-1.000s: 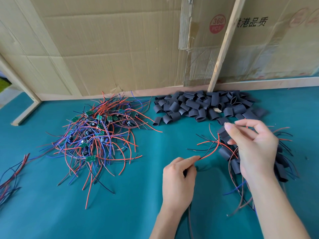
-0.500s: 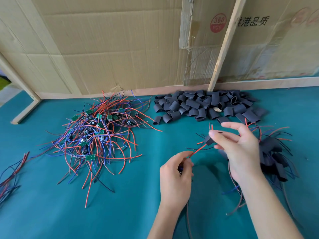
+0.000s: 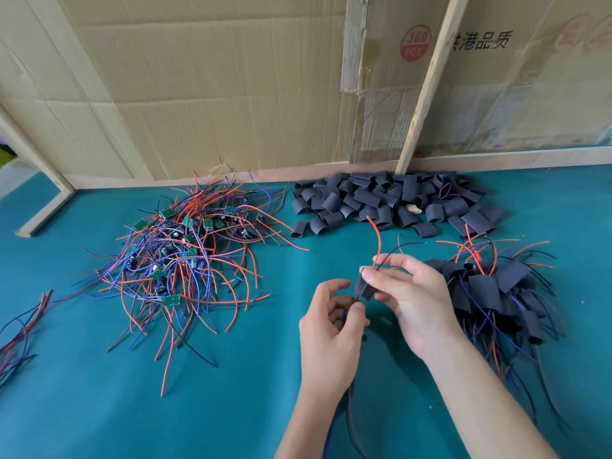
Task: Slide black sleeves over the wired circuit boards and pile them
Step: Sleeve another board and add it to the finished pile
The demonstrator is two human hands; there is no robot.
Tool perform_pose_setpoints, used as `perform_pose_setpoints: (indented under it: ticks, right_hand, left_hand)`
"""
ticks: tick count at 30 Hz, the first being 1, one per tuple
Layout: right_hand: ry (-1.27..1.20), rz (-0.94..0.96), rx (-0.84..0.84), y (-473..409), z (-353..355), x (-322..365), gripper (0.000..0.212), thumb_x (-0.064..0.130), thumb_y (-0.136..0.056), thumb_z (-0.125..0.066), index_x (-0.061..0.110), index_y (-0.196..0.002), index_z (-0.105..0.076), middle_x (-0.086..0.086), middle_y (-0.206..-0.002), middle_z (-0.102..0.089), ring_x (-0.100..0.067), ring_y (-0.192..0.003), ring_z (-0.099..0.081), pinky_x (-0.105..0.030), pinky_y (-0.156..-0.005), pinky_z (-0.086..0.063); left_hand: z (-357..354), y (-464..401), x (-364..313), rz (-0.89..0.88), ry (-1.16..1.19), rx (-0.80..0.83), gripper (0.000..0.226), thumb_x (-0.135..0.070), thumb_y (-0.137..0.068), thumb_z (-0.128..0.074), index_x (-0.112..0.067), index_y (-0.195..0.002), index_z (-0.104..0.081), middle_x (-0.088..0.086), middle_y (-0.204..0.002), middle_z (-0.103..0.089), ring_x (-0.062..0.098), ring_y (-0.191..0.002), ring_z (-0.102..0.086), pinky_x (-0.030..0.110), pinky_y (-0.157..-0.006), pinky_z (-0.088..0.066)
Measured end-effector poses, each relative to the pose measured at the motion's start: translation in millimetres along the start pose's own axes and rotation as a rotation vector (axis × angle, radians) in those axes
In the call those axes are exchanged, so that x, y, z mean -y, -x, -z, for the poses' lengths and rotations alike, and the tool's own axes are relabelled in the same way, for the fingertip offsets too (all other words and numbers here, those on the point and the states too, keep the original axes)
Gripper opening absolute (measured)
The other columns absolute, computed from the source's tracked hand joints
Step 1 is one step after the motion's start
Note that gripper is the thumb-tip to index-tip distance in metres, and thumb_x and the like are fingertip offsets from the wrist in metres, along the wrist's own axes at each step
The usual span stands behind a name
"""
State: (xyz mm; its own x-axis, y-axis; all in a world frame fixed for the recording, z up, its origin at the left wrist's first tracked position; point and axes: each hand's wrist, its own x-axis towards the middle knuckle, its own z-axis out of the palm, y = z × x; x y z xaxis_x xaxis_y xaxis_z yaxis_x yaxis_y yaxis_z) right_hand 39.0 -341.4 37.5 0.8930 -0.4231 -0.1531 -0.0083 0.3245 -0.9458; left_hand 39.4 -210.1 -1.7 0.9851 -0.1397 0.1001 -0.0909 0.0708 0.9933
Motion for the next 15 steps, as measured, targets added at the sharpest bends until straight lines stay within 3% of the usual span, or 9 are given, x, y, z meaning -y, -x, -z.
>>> perform_pose_setpoints:
  ticks: [3, 6, 11, 15]
  right_hand:
    - [-0.105, 0.036, -0.052, -2.9, 5.1, 3.7, 0.022, -0.002, -0.084, -0.076, 0.010, -0.098, -0.065, -0.012, -0.088, -0.080, -0.015, -0.073, -0.073, -0.018, -0.061, -0.052]
    - [-0.159, 0.042, -0.083, -6.2, 10.7, 6.3, 0.021, -0.002, -0.083, -0.077, 0.011, -0.096, -0.067, -0.014, -0.092, -0.080, -0.015, -0.075, -0.073, -0.018, -0.060, -0.053]
    - [0.091, 0.099, -0.076, -6.6, 7.4, -3.8, 0.020, 0.001, -0.083, -0.082, 0.008, -0.095, -0.068, -0.008, -0.084, -0.079, -0.011, -0.073, -0.071, -0.021, -0.060, -0.054]
    - [0.131, 0.118, -0.124, -8.2, 7.3, -7.7, 0.017, 0.004, -0.082, -0.084, 0.005, -0.091, -0.069, -0.003, -0.073, -0.075, -0.011, -0.063, -0.066, -0.022, -0.056, -0.054]
  left_hand:
    - [-0.5, 0.0, 0.6, 0.039, 0.062, 0.013, 0.027, -0.017, -0.085, -0.060, -0.026, -0.110, -0.063, 0.002, -0.095, -0.073, 0.020, -0.076, -0.076, 0.026, -0.065, -0.057]
    - [-1.6, -0.9, 2.4, 0.022, 0.027, 0.007, 0.017, -0.014, -0.088, -0.064, -0.024, -0.101, -0.067, 0.000, -0.091, -0.074, 0.020, -0.076, -0.076, 0.031, -0.067, -0.059]
    - [1.2, -2.8, 3.7, -0.021, 0.006, -0.057, 0.021, 0.000, -0.090, -0.071, -0.022, -0.091, -0.070, -0.002, -0.087, -0.076, 0.018, -0.078, -0.074, 0.026, -0.073, -0.059]
    - [-0.2, -2.5, 4.0, -0.057, -0.083, -0.039, 0.027, 0.003, -0.089, -0.071, -0.024, -0.088, -0.070, -0.009, -0.086, -0.076, 0.012, -0.079, -0.073, 0.017, -0.074, -0.055]
